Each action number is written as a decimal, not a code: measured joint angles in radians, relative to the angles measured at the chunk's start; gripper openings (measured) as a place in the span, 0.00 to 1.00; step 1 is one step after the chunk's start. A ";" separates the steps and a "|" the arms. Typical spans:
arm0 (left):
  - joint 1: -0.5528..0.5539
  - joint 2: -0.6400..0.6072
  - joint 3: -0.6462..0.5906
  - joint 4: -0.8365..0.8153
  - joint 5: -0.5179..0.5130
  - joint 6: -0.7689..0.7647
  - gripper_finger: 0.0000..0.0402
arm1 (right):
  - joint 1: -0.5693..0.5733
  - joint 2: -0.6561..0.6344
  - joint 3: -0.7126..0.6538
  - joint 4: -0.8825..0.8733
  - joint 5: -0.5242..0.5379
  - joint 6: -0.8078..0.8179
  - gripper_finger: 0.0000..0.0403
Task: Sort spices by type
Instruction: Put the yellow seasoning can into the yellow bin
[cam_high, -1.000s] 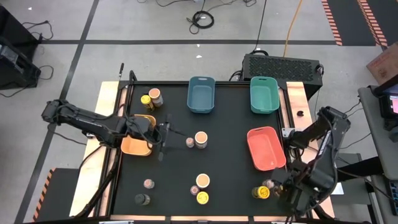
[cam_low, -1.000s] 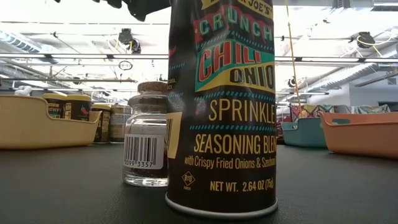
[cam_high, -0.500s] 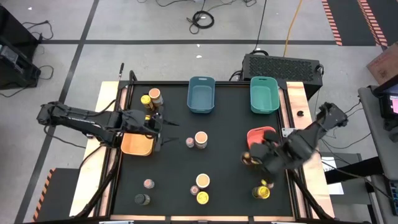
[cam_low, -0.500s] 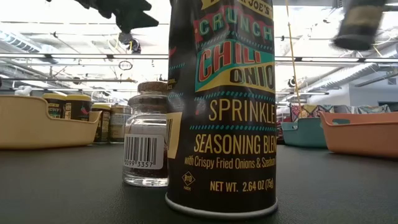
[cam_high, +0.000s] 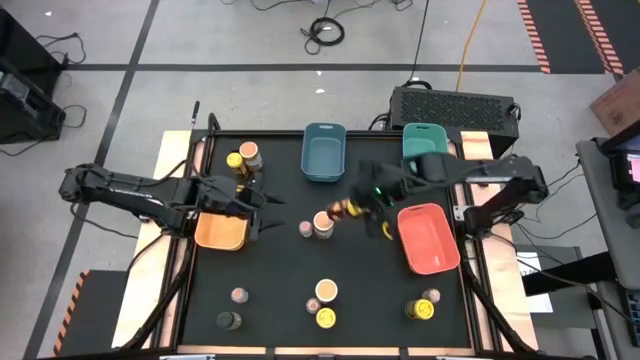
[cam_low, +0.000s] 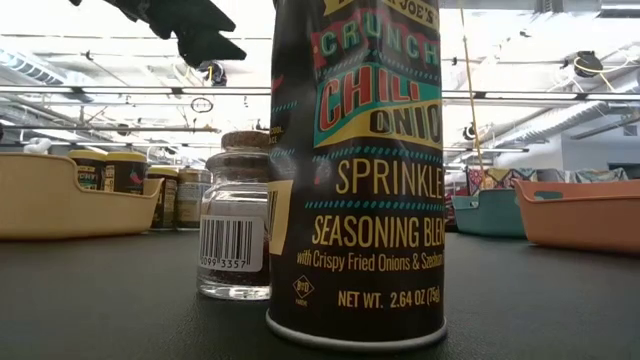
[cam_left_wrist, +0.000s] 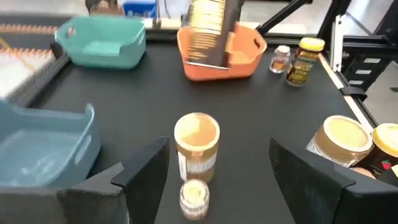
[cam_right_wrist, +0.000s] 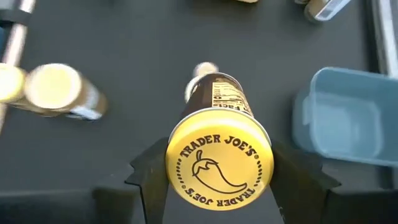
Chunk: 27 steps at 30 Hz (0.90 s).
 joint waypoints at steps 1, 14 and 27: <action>0.001 0.000 0.004 -0.015 0.001 -0.014 0.69 | -0.032 0.011 0.000 0.023 -0.014 -0.047 0.54; 0.067 -0.001 0.027 -0.117 0.011 -0.133 0.69 | -0.279 0.295 0.060 0.183 -0.274 -0.251 0.54; 0.084 -0.002 0.033 -0.149 0.015 -0.136 0.69 | -0.292 0.490 0.204 0.058 -0.266 -0.253 0.54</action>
